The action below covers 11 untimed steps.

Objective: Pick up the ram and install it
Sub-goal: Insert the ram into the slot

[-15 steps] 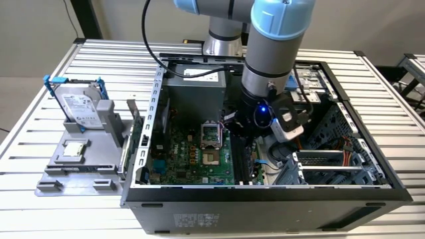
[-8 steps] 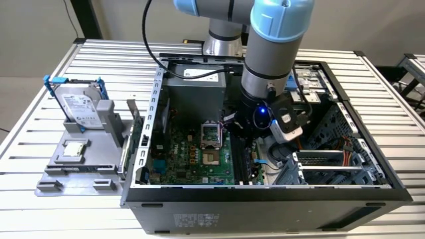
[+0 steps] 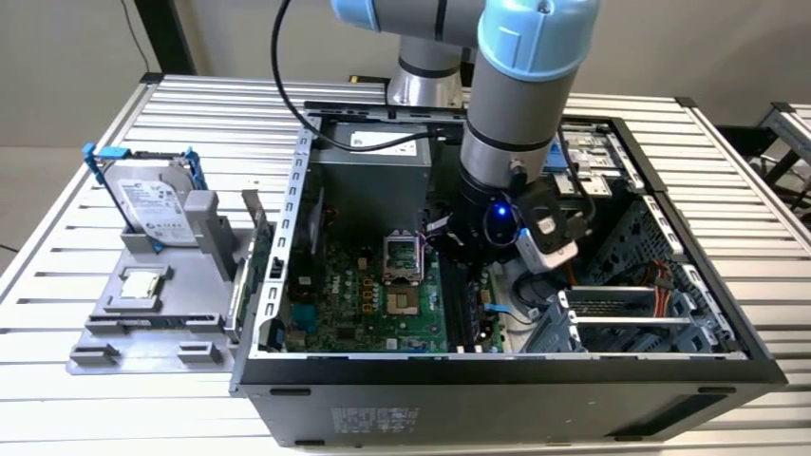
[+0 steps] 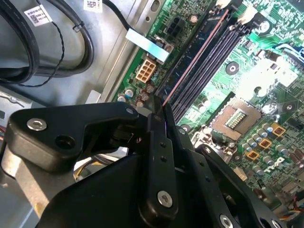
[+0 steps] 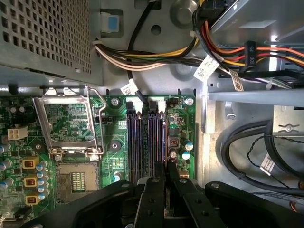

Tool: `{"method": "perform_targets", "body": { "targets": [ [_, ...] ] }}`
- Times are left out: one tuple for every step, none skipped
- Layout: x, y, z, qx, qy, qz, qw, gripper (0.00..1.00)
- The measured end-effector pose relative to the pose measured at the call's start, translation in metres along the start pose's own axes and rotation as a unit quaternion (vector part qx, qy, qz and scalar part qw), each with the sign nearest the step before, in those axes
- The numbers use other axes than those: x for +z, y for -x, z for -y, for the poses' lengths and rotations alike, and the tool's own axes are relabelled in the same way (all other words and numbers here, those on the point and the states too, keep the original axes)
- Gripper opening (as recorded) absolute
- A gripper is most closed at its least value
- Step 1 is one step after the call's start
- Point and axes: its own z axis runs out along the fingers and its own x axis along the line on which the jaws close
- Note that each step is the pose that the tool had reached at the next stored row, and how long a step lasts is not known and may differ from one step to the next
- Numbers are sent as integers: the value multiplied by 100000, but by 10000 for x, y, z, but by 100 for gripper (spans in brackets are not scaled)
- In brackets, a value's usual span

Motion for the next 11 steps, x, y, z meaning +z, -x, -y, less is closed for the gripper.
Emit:
{"method": "perform_targets", "body": {
  "targets": [
    [0,-1,0,-211,1,0,100000,0],
    [0,-1,0,-407,-52,9,99999,0],
    [1,-1,-1,-588,-176,11,99998,0],
    [2,0,-2,-782,-289,23,99997,0],
    [1,-1,0,-935,-460,26,99995,0],
    [1,0,0,-1035,-649,28,99993,0],
    [2,-1,-1,-1113,-828,35,99990,0],
    [7,0,-2,-1176,-989,34,99988,0],
    [19,-1,-5,-1238,-1224,34,99985,0],
    [35,-4,-11,-1267,-1331,26,99983,0],
    [51,-5,-20,-1276,-1382,19,99982,0]
  ]
}}
